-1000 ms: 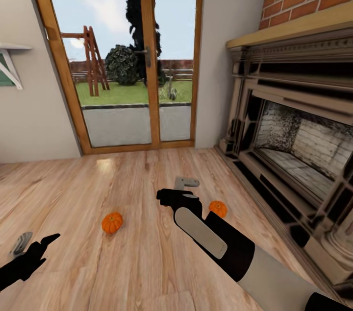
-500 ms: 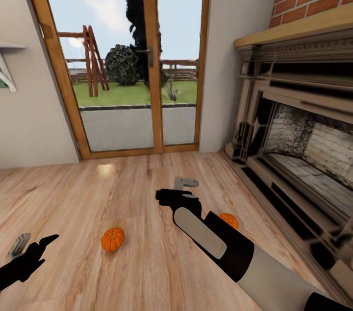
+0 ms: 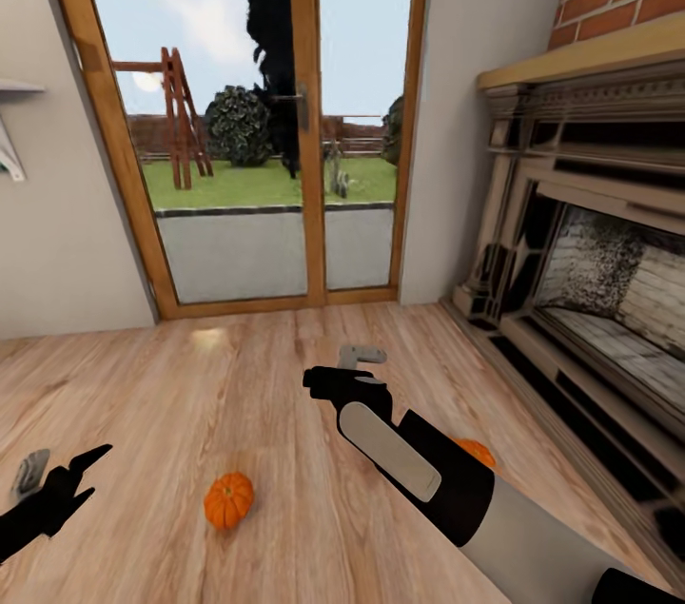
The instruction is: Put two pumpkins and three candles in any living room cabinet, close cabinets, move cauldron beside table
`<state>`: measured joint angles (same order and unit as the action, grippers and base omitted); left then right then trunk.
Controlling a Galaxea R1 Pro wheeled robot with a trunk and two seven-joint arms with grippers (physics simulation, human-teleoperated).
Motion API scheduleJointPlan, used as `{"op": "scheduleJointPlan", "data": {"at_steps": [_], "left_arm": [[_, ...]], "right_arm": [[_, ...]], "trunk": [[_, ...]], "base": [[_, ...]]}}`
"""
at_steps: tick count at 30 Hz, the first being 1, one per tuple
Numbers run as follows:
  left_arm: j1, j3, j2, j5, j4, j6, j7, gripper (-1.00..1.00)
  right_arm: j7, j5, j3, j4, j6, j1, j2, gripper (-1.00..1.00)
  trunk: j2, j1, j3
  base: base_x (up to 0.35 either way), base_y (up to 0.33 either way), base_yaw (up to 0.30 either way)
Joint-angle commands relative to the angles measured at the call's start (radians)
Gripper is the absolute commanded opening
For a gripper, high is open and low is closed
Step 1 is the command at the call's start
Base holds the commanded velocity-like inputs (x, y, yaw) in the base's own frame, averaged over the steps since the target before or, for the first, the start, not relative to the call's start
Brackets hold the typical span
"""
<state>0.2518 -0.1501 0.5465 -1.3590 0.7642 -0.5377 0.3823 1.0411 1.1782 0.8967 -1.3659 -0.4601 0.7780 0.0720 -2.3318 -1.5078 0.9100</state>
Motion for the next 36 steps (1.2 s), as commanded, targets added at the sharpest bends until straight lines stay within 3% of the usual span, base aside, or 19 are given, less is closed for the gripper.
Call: {"op": "scheduleJointPlan", "data": {"at_steps": [1, 7, 20, 29, 36], "left_arm": [[0.001, -0.002, 0.001, -0.005, -0.008, -0.008, 0.017, 1.0], [0.001, -0.002, 0.001, -0.003, -0.015, -0.008, 0.032, 1.0], [0.001, -0.002, 0.001, -0.008, -0.016, -0.009, 0.033, 1.0], [0.001, -0.003, 0.001, -0.011, -0.014, -0.061, 0.035, 1.0], [0.001, -0.003, 0.001, -0.013, -0.009, -0.062, 0.035, 1.0]], "right_arm": [[0.007, 0.003, 0.001, -0.001, -0.008, 0.001, 0.0, 1.0], [0.007, 0.003, 0.001, -0.001, -0.008, 0.001, 0.0, 1.0], [0.007, 0.003, 0.001, -0.001, -0.009, 0.001, 0.0, 1.0], [0.007, 0.004, 0.002, 0.0, -0.009, 0.001, 0.0, 1.0], [0.007, 0.004, 0.001, -0.001, -0.009, 0.001, 0.0, 1.0]], "trunk": [[0.0, 0.0, 0.001], [0.0, 0.0, 0.001], [0.0, 0.0, 0.001], [0.0, 0.0, 0.001], [0.0, 0.0, 0.001]], "base": [[0.293, 0.196, 0.0], [0.291, 0.097, 0.0], [0.204, -0.199, 0.0], [0.274, -0.13, 0.0], [0.06, -0.073, 0.0]]}}
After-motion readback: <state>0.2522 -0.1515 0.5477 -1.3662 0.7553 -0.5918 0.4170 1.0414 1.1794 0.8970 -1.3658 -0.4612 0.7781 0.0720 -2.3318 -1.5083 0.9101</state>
